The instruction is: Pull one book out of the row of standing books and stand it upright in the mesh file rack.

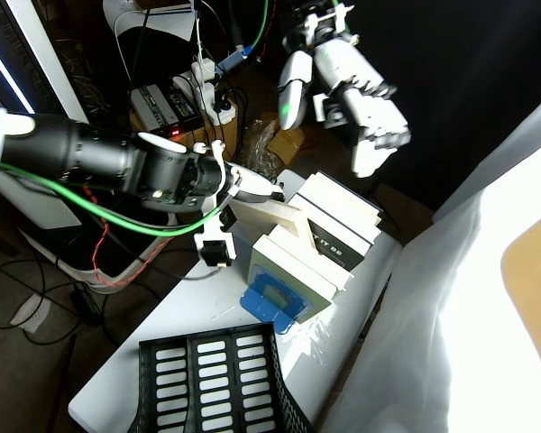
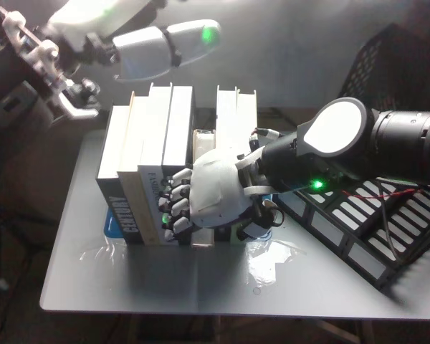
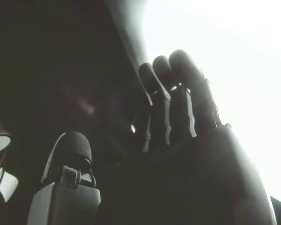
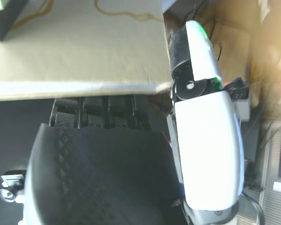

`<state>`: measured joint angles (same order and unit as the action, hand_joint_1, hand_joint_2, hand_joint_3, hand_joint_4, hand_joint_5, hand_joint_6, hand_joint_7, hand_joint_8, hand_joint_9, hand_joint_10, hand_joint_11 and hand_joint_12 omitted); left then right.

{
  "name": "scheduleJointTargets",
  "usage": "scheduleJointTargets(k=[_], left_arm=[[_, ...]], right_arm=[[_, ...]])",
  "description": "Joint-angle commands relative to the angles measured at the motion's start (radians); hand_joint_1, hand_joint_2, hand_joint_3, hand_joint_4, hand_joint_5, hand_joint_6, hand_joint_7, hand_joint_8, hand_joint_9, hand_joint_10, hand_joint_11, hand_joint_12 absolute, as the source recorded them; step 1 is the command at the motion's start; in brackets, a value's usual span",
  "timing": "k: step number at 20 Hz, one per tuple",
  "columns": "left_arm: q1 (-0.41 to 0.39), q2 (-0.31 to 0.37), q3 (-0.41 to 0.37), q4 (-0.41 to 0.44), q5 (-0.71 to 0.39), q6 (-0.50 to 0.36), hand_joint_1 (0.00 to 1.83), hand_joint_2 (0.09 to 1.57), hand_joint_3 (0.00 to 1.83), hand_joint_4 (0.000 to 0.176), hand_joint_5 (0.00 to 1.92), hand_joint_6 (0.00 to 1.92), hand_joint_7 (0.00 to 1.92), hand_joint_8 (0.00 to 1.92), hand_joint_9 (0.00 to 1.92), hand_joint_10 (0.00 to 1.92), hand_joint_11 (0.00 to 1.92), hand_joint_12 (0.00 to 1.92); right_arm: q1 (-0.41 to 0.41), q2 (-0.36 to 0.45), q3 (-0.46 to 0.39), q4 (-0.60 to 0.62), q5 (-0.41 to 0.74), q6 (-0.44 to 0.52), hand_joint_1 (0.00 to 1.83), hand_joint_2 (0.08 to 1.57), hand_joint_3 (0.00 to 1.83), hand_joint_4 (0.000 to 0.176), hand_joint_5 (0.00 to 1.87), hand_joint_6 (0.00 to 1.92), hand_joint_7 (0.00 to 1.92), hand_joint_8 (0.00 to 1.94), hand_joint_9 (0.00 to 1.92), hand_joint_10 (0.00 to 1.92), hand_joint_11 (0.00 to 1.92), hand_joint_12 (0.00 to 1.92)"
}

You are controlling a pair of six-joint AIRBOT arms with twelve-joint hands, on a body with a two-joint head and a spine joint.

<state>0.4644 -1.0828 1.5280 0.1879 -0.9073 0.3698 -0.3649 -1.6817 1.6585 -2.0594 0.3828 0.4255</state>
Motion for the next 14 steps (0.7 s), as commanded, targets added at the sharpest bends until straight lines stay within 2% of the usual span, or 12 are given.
scheduleJointTargets(k=[1,6,14], left_arm=[[-0.025,-0.002,0.002,0.007,-0.096,-0.008,0.0,1.33,0.0,0.007,0.0,0.7,0.14,0.84,0.0,1.37,0.0,1.92],[-0.113,-0.004,0.007,0.1,-0.062,-0.026,0.0,1.33,0.0,0.007,0.0,0.7,0.14,0.85,0.0,1.37,0.0,1.92],[-0.139,0.007,-0.003,0.116,-0.072,-0.027,0.0,1.33,0.0,0.007,0.0,0.7,0.14,0.85,0.0,1.37,0.0,1.92]], right_arm=[[0.016,0.008,-0.003,0.035,-0.007,-0.021,1.12,1.1,0.0,0.0,0.25,0.0,0.16,0.0,0.07,0.0,0.0,0.36],[0.039,0.029,-0.002,0.052,0.009,-0.064,1.12,1.1,0.0,0.0,0.25,0.0,0.16,0.0,0.07,0.0,0.0,0.36],[0.06,0.051,-0.025,0.089,0.03,-0.1,1.12,1.1,0.0,0.0,0.25,0.0,0.16,0.0,0.07,0.0,0.0,0.36]])
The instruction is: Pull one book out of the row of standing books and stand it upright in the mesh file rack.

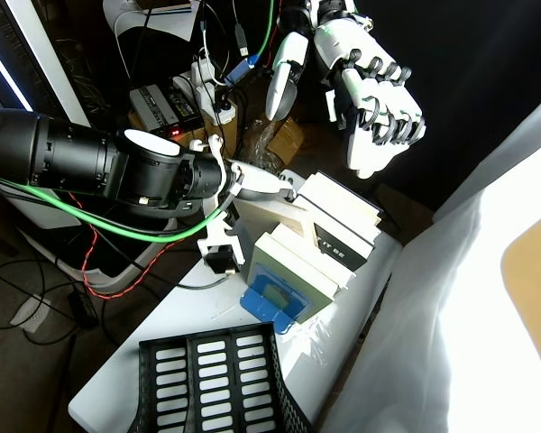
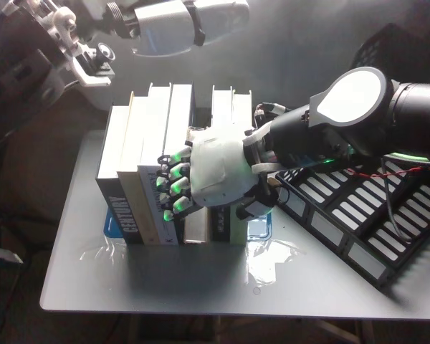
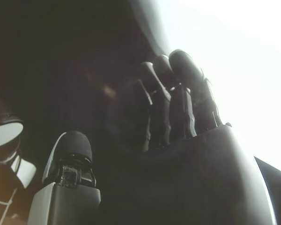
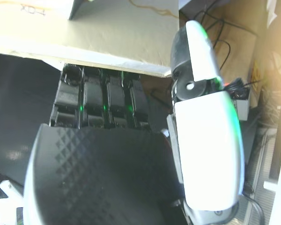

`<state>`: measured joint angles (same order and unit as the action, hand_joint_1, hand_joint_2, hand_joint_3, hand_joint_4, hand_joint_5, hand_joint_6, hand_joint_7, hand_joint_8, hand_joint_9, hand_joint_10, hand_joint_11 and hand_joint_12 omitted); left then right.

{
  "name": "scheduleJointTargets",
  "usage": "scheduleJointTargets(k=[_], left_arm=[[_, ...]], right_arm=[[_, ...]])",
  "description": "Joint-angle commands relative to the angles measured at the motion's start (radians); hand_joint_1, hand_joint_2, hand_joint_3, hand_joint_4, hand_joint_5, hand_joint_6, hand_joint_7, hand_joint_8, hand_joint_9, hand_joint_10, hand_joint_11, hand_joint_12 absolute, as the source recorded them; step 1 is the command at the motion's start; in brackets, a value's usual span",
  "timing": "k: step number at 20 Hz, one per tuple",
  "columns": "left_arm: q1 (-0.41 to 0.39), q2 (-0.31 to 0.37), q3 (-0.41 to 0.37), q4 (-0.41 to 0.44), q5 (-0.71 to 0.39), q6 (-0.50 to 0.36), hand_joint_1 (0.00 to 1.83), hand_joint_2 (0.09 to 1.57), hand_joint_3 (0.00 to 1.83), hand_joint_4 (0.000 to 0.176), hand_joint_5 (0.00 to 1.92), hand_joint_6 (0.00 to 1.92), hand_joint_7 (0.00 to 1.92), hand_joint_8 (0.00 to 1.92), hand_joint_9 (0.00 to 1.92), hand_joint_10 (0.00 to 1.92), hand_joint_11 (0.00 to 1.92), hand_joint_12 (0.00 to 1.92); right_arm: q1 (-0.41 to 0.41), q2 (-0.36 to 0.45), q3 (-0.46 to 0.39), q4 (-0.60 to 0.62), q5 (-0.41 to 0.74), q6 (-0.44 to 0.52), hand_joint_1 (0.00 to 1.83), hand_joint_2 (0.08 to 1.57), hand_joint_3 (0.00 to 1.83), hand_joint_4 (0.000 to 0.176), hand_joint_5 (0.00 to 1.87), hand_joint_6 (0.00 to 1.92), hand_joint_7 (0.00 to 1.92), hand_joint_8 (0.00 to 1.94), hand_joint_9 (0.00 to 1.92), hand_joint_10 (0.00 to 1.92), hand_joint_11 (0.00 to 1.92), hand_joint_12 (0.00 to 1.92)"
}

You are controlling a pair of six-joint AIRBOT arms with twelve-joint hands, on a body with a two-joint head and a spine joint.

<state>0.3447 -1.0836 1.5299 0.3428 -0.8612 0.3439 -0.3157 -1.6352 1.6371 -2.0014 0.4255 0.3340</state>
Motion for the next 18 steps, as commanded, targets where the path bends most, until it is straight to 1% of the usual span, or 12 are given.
scheduleJointTargets(k=[1,8,12,15,18], left_arm=[[-0.024,0.007,-0.005,-0.035,-0.117,0.001,0.0,1.33,0.0,0.007,0.0,0.7,0.14,0.85,0.0,1.37,0.0,1.92],[-0.032,0.006,-0.007,-0.025,-0.112,0.002,0.0,1.33,0.0,0.007,0.0,0.7,0.14,0.85,0.0,1.37,0.0,1.92],[-0.024,0.01,-0.008,-0.025,-0.105,-0.002,0.0,1.34,0.0,0.007,0.0,0.7,0.14,0.85,0.0,1.37,0.0,1.92],[-0.019,0.009,-0.007,-0.025,-0.105,-0.002,0.0,1.34,0.0,0.007,0.0,0.7,0.14,0.85,0.0,1.37,0.0,1.92],[-0.01,0.006,-0.005,-0.029,-0.105,-0.003,0.0,1.34,0.0,0.007,0.0,0.7,0.14,0.85,0.0,1.37,0.0,1.92]], right_arm=[[0.011,0.005,-0.003,0.031,-0.012,-0.01,1.12,1.1,0.0,0.0,0.25,0.0,0.16,0.0,0.07,0.0,0.0,0.36],[0.007,0.005,0.001,0.053,-0.02,-0.012,1.12,1.1,0.0,0.0,0.25,0.0,0.16,0.0,0.07,0.0,0.0,0.36],[-0.025,0.004,0.008,0.051,-0.051,-0.024,1.12,1.1,0.0,0.0,0.25,0.0,0.16,0.0,0.07,0.0,0.0,0.36],[-0.043,-0.023,0.024,0.027,-0.093,-0.024,1.12,1.1,0.0,0.0,0.25,0.0,0.16,0.0,0.07,0.0,0.0,0.36],[-0.069,-0.061,0.061,0.02,-0.117,-0.024,1.12,1.1,0.0,0.0,0.25,0.0,0.16,0.0,0.07,0.0,0.0,0.36]])
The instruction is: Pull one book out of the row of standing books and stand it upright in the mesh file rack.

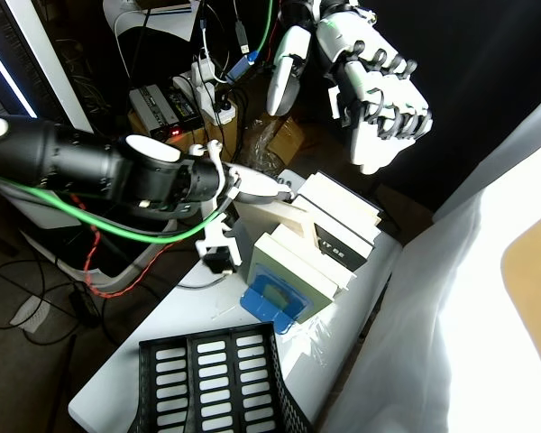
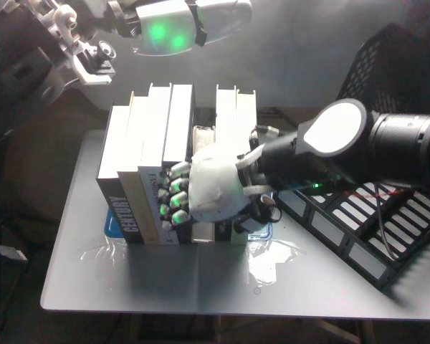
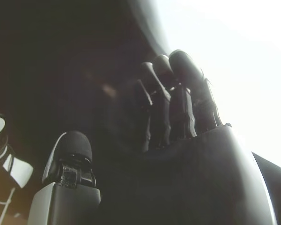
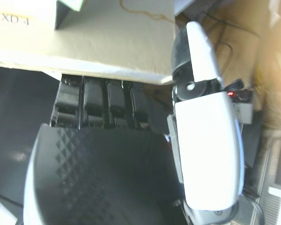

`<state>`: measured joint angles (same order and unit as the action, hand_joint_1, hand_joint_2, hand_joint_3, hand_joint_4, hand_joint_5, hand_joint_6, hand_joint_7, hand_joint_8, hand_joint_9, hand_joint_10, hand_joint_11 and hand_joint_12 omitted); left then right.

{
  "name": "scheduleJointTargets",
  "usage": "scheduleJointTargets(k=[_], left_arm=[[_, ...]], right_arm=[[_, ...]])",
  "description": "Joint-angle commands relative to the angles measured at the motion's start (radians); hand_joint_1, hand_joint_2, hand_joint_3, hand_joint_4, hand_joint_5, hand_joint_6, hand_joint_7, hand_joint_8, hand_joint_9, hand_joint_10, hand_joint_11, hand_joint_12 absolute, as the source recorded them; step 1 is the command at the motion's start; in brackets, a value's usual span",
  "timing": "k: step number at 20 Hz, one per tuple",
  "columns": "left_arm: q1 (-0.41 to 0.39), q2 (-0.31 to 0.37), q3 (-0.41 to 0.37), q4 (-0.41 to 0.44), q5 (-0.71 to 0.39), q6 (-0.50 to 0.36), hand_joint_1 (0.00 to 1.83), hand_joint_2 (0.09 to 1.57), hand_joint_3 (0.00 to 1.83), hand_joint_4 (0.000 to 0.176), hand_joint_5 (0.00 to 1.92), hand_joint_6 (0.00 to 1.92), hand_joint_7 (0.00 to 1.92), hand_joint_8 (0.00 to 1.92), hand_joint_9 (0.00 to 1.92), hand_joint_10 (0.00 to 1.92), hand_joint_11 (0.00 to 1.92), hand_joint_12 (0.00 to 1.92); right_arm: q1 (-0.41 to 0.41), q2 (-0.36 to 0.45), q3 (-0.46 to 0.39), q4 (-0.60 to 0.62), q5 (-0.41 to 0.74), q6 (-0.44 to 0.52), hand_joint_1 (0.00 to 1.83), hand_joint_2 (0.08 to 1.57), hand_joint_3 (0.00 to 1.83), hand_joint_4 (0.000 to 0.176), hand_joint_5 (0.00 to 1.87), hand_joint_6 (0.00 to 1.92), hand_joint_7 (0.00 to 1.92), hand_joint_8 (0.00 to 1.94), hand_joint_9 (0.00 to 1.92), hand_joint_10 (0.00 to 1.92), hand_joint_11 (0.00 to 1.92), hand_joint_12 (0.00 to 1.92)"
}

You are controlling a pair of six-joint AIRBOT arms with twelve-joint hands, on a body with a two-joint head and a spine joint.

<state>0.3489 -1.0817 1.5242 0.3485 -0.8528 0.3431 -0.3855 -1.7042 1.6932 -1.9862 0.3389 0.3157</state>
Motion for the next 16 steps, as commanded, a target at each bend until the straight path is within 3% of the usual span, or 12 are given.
scheduleJointTargets(k=[1,9,12,16], left_arm=[[-0.014,0.004,0.001,-0.035,-0.113,-0.003,0.0,1.34,0.0,0.007,0.0,0.7,0.14,0.85,0.0,1.37,0.0,1.92],[0.002,0.005,-0.002,-0.052,-0.121,-0.006,0.0,1.34,0.0,0.007,0.0,0.7,0.14,0.85,0.0,1.37,0.0,1.92],[0.029,0.013,-0.012,-0.075,-0.122,-0.005,0.0,1.34,0.0,0.007,0.0,0.7,0.14,0.85,0.0,1.37,0.0,1.92],[0.071,0.032,-0.035,-0.12,-0.123,0.013,0.0,1.35,0.0,0.007,0.0,0.7,0.14,0.85,0.0,1.37,0.0,1.92]], right_arm=[[-0.003,-0.003,0.013,-0.002,-0.036,-0.005,1.12,1.1,0.0,0.0,0.25,0.0,0.16,0.0,0.07,0.0,0.0,0.36],[-0.006,-0.029,0.031,-0.038,-0.054,0.015,1.12,1.1,0.0,0.0,0.25,0.0,0.16,0.0,0.07,0.0,0.0,0.36],[0.012,0.017,-0.039,-0.038,0.005,0.015,1.12,1.1,0.0,0.0,0.25,0.0,0.16,0.0,0.07,0.0,0.0,0.36],[0.074,0.142,-0.171,0.03,0.084,0.015,1.12,1.1,0.0,0.0,0.25,0.0,0.16,0.0,0.07,0.0,0.0,0.36]])
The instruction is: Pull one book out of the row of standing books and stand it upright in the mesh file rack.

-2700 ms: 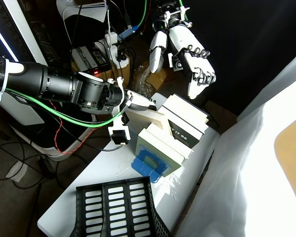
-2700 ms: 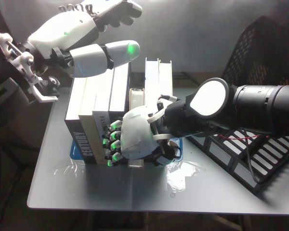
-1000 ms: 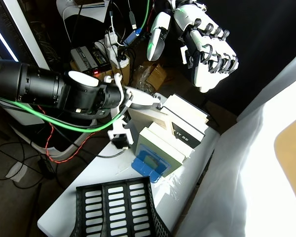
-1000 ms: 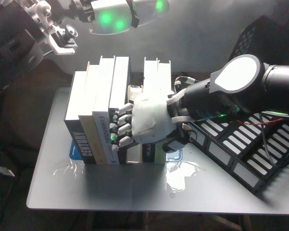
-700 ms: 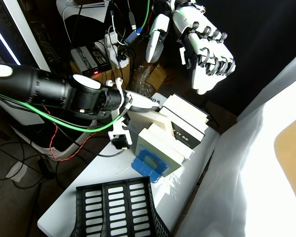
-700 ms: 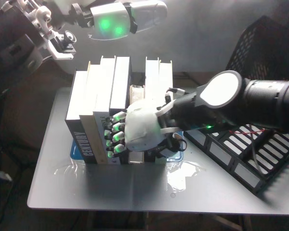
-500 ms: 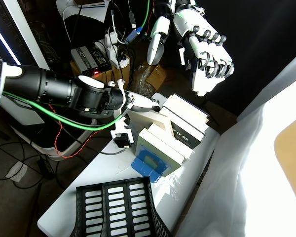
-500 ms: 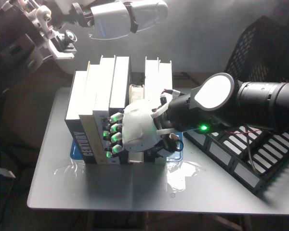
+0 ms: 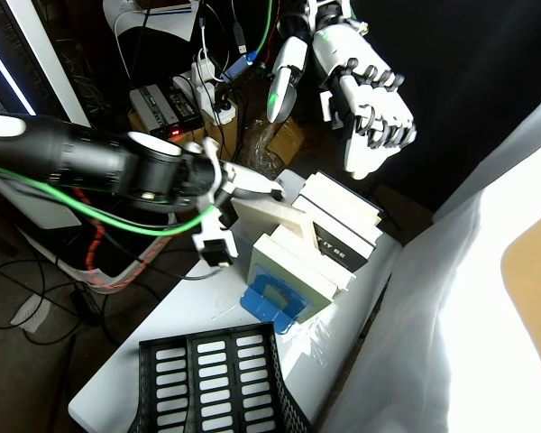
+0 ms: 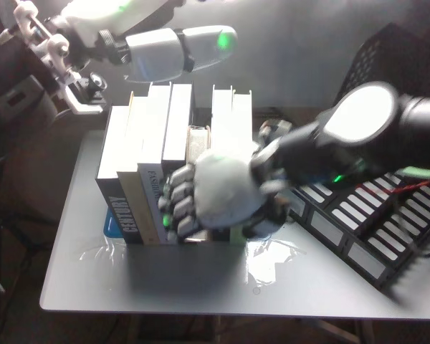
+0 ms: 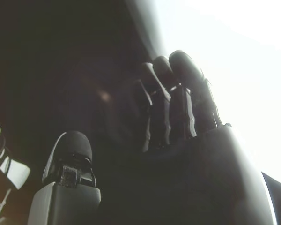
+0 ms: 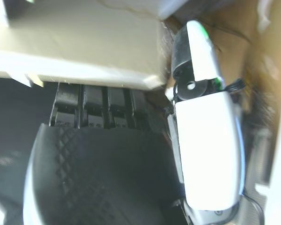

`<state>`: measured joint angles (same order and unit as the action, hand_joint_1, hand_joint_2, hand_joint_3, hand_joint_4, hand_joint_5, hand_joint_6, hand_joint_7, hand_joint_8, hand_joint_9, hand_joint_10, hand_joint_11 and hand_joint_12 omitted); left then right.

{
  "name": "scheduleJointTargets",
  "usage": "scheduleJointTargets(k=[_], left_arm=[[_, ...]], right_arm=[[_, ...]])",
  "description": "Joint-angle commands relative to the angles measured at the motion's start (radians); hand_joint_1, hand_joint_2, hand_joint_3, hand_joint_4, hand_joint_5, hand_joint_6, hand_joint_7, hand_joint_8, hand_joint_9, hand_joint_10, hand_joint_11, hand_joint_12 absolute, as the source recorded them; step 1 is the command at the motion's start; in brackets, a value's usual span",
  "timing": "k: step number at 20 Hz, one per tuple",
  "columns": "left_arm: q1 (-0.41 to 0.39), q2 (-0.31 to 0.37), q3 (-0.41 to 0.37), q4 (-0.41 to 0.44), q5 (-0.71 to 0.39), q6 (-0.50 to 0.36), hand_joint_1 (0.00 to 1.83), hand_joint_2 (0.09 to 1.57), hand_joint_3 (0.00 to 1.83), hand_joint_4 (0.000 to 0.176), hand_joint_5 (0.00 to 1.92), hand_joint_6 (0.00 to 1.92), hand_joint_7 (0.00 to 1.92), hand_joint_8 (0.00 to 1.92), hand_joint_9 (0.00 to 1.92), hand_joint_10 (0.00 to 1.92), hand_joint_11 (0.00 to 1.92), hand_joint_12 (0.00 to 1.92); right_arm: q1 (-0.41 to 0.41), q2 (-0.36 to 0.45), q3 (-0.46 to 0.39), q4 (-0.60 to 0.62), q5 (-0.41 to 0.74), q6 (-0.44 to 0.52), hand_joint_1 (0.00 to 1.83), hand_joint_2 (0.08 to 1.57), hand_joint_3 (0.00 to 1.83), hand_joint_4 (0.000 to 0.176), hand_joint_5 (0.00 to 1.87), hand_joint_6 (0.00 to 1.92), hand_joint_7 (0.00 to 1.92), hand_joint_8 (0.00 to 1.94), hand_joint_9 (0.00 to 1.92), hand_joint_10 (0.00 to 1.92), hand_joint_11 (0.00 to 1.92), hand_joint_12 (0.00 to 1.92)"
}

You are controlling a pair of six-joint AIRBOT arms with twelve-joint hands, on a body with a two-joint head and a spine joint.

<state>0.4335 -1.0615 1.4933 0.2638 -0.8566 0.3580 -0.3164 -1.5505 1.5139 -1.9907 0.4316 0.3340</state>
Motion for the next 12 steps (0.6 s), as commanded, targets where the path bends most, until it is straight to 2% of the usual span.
scheduleJointTargets(k=[1,2,3,4,5,6,7,8,9,10,11,12], left_arm=[[-0.001,0.015,-0.007,-0.054,-0.122,0.001,0.25,1.37,0.0,0.0,0.03,0.58,0.11,0.31,0.0,0.48,0.0,1.92],[0.005,0.016,-0.008,-0.063,-0.124,0.003,0.28,1.39,0.0,0.005,0.07,0.42,0.15,0.13,0.0,0.18,0.0,1.92],[0.015,0.02,-0.01,-0.081,-0.129,0.007,0.3,1.38,0.0,0.0,0.12,0.29,0.14,0.05,0.0,0.06,0.0,1.92],[0.022,0.024,-0.01,-0.104,-0.137,0.011,0.29,1.38,0.0,0.01,0.1,0.24,0.13,0.02,0.0,0.01,0.0,1.92],[0.022,0.026,-0.011,-0.117,-0.143,0.016,0.26,1.39,0.0,0.013,0.1,0.14,0.12,0.01,0.01,0.01,0.0,1.92],[0.02,0.029,-0.011,-0.127,-0.147,0.021,0.24,1.4,0.0,0.026,0.1,0.12,0.12,0.0,0.0,0.0,0.0,1.92],[0.017,0.034,-0.012,-0.139,-0.149,0.028,0.21,1.41,0.01,0.025,0.11,0.12,0.1,0.0,0.0,0.0,0.0,1.92],[0.017,0.037,-0.013,-0.146,-0.151,0.03,0.24,1.39,0.0,0.009,0.12,0.11,0.12,0.01,0.0,0.0,0.0,1.92],[0.019,0.039,-0.013,-0.154,-0.152,0.034,0.3,1.39,0.0,0.02,0.14,0.11,0.1,0.0,0.0,0.0,0.0,1.92],[0.02,0.04,-0.013,-0.16,-0.153,0.037,0.34,1.37,0.0,0.011,0.16,0.11,0.14,0.01,0.03,0.01,0.0,1.92],[0.024,0.042,-0.015,-0.166,-0.155,0.04,0.34,1.36,0.0,0.01,0.14,0.1,0.12,0.0,0.01,0.01,0.0,1.92],[0.025,0.043,-0.017,-0.166,-0.154,0.041,0.33,1.35,0.0,0.014,0.15,0.09,0.12,0.0,0.01,0.0,0.0,1.92]], right_arm=[[0.022,0.023,-0.028,0.066,0.013,-0.028,1.13,1.1,0.0,0.007,0.18,0.01,0.1,0.0,0.02,0.01,0.0,0.11],[0.029,0.037,-0.042,0.078,0.026,-0.031,1.12,1.1,0.0,0.0,0.23,0.0,0.15,0.0,0.06,0.01,0.0,0.25],[0.041,0.057,-0.062,0.094,0.045,-0.035,1.12,1.1,0.0,0.0,0.19,0.0,0.11,0.0,0.02,0.01,0.0,0.1],[0.048,0.078,-0.081,0.12,0.068,-0.04,1.13,1.1,0.0,0.009,0.17,0.0,0.08,0.0,0.01,0.01,0.0,0.02],[0.053,0.096,-0.098,0.14,0.084,-0.046,1.12,1.11,0.0,0.015,0.16,0.0,0.13,0.02,0.07,0.03,0.03,0.02],[0.054,0.107,-0.111,0.161,0.093,-0.058,1.12,1.11,0.0,0.0,0.17,0.01,0.11,0.01,0.03,0.01,0.01,0.01],[0.054,0.114,-0.123,0.208,0.098,-0.1,1.12,1.1,0.0,0.01,0.16,0.0,0.08,0.0,0.02,0.0,0.0,0.0],[0.054,0.115,-0.127,0.217,0.101,-0.105,1.12,1.11,0.0,0.015,0.16,0.0,0.13,0.02,0.07,0.03,0.03,0.02],[0.055,0.114,-0.126,0.222,0.104,-0.105,1.12,1.11,0.0,0.0,0.17,0.01,0.11,0.01,0.03,0.01,0.01,0.01],[0.057,0.113,-0.125,0.223,0.104,-0.105,1.12,1.1,0.0,0.01,0.16,0.0,0.08,0.0,0.02,0.0,0.0,0.0],[0.061,0.111,-0.121,0.23,0.104,-0.105,1.12,1.11,0.0,0.0,0.23,0.0,0.14,0.0,0.06,0.0,0.0,0.22],[0.061,0.109,-0.117,0.226,0.104,-0.105,1.12,1.1,0.0,0.0,0.19,0.0,0.11,0.0,0.03,0.0,0.0,0.09]])
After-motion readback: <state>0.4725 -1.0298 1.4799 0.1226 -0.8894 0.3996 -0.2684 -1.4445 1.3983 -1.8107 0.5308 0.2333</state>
